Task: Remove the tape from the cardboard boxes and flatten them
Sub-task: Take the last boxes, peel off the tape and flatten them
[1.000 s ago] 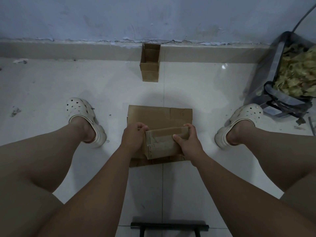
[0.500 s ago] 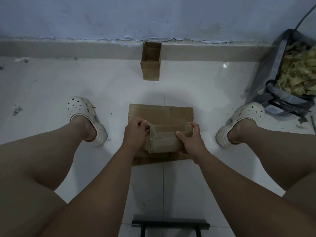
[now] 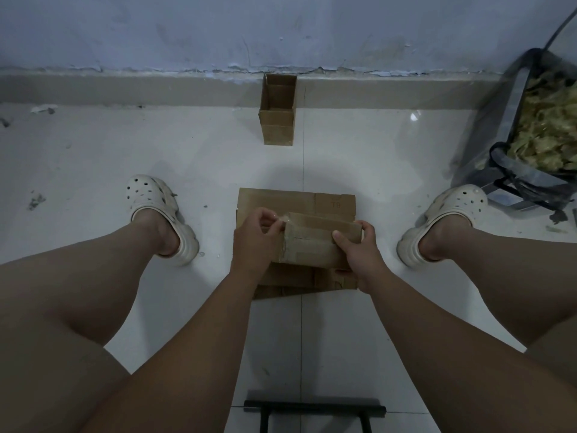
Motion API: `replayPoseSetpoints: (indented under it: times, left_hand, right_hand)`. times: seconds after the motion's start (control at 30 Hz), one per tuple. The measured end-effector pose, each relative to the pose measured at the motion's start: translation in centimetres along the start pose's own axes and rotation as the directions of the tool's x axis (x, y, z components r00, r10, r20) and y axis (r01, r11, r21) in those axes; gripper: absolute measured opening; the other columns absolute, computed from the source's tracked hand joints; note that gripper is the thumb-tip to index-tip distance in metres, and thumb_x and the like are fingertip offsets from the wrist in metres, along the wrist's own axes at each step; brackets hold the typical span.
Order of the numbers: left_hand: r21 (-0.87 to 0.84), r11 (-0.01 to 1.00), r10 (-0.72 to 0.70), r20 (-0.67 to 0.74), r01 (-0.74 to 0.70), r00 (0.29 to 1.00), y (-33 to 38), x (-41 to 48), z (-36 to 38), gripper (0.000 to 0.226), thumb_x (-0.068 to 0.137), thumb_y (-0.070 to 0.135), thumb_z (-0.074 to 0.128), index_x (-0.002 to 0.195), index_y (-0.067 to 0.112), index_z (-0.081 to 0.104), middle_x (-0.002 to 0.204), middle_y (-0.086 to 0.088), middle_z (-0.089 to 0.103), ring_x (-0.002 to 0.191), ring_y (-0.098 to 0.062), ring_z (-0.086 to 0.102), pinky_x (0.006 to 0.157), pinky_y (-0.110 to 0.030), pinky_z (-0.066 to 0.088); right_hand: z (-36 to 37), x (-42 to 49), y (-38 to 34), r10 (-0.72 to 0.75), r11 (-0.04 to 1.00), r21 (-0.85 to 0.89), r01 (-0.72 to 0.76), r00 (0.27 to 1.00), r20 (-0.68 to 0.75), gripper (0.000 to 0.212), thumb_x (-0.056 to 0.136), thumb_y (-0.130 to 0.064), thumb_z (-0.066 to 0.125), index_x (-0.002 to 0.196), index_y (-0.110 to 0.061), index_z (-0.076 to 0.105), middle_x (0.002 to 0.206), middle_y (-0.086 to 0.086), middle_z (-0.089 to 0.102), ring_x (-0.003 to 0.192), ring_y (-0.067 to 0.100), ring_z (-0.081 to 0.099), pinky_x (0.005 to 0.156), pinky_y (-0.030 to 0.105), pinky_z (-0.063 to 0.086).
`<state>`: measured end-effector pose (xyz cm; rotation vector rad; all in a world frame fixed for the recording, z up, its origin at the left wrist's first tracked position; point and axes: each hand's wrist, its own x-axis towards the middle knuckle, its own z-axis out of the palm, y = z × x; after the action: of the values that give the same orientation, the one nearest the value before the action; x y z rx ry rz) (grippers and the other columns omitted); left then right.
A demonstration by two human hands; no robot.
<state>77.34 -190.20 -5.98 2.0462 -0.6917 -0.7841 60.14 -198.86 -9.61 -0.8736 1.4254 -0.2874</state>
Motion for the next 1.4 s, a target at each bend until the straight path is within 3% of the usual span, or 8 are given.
replayPoseSetpoints:
  times: [0.37, 0.6, 0.83, 1.0, 1.17, 1.23, 1.3, 1.4]
  left_hand:
    - [0.097, 0.993, 0.073, -0.048, -0.068, 0.996, 0.6, -1.6, 1.1, 0.025, 0.098, 0.028, 0.048, 0.075, 0.025, 0.038, 0.071, 0.002, 0.05, 0.062, -0.008, 0.046, 0.052, -0.012, 0.04]
    - [-0.158, 0.977, -0.144, 0.024, 0.145, 0.989, 0.5, -1.2, 0.7, 0.018, 0.099, 0.023, 0.043, 0.082, 0.019, 0.042, 0.109, -0.017, 0.063, 0.103, -0.03, 0.062, 0.082, -0.053, 0.053]
    - [0.077, 0.997, 0.015, 0.125, -0.024, 0.992, 1.1, -1.7, 0.9, 0.019, 0.101, 0.028, 0.036, 0.085, 0.02, 0.038, 0.081, 0.013, 0.047, 0.079, -0.012, 0.051, 0.066, -0.036, 0.05]
    - [0.428, 0.825, 0.326, 0.173, -0.368, 0.93, 1.3, -1.8, 1.4, 0.01, 0.097, 0.014, 0.045, 0.101, 0.009, 0.053, 0.117, -0.007, 0.058, 0.102, -0.018, 0.054, 0.079, -0.022, 0.04]
    - [0.518, 0.773, 0.316, 0.185, -0.366, 0.931, 0.9, -1.2, 0.7, 0.014, 0.09, 0.009, 0.054, 0.104, 0.012, 0.051, 0.086, -0.004, 0.055, 0.066, -0.008, 0.042, 0.054, -0.016, 0.029]
    - [0.514, 0.778, 0.321, 0.17, -0.362, 0.932, 0.7, -1.1, 0.6, 0.016, 0.089, 0.008, 0.054, 0.097, 0.017, 0.043, 0.079, 0.0, 0.048, 0.056, -0.005, 0.035, 0.049, -0.015, 0.02]
    - [0.508, 0.79, 0.313, 0.149, -0.344, 0.938, 0.3, -0.9, 0.6, 0.02, 0.091, 0.008, 0.051, 0.09, 0.02, 0.035, 0.076, 0.003, 0.042, 0.054, -0.005, 0.033, 0.046, -0.015, 0.021]
    - [0.439, 0.869, 0.21, 0.092, -0.229, 0.973, -0.3, -0.2, 0.6, 0.008, 0.097, 0.016, 0.039, 0.09, 0.02, 0.037, 0.076, 0.008, 0.039, 0.06, -0.007, 0.039, 0.05, -0.015, 0.03]
  right_hand:
    - [0.1, -0.1, -0.8, 0.034, 0.998, 0.046, -0.033, 0.999, -0.006, 0.059, 0.093, -0.029, 0.065, 0.14, -0.036, 0.029, 0.126, -0.003, 0.043, 0.111, 0.028, 0.049, 0.068, 0.041, 0.055]
    - [0.6, -0.2, -0.8, 0.036, 0.998, 0.046, -0.035, 0.999, -0.014, 0.058, 0.093, -0.029, 0.065, 0.139, -0.037, 0.03, 0.125, -0.004, 0.043, 0.113, 0.028, 0.048, 0.067, 0.04, 0.053]
    - [0.8, 0.0, -1.2, 0.04, 0.999, 0.033, -0.037, 0.997, -0.067, 0.053, 0.092, -0.032, 0.065, 0.134, -0.038, 0.032, 0.122, -0.004, 0.044, 0.111, 0.029, 0.049, 0.073, 0.045, 0.055]
    - [1.3, -0.4, -1.2, 0.032, 0.999, 0.021, -0.03, 0.994, -0.105, 0.053, 0.092, -0.035, 0.065, 0.133, -0.037, 0.032, 0.122, -0.002, 0.044, 0.112, 0.03, 0.05, 0.07, 0.042, 0.055]
    - [1.9, -1.0, -1.2, -0.03, 0.991, -0.13, 0.017, 0.994, -0.104, 0.056, 0.092, -0.041, 0.061, 0.136, -0.035, 0.027, 0.132, 0.005, 0.043, 0.111, 0.03, 0.049, 0.083, 0.048, 0.054]
    - [2.6, -1.3, -0.6, -0.137, 0.933, -0.354, 0.062, 0.972, -0.191, 0.064, 0.091, -0.048, 0.058, 0.142, -0.033, 0.022, 0.142, 0.013, 0.034, 0.123, 0.035, 0.042, 0.1, 0.05, 0.045]
    - [3.3, -2.1, -0.1, -0.394, 0.745, -0.645, 0.169, 0.892, -0.221, 0.066, 0.093, -0.047, 0.055, 0.147, -0.034, 0.02, 0.154, 0.014, 0.017, 0.141, 0.037, 0.02, 0.111, 0.054, 0.028]
    - [4.0, -2.7, 0.4, -0.637, 0.259, -0.876, 0.406, 0.754, 0.161, 0.061, 0.095, -0.047, 0.05, 0.15, -0.038, 0.024, 0.161, 0.008, 0.009, 0.148, 0.032, 0.001, 0.116, 0.058, 0.004]
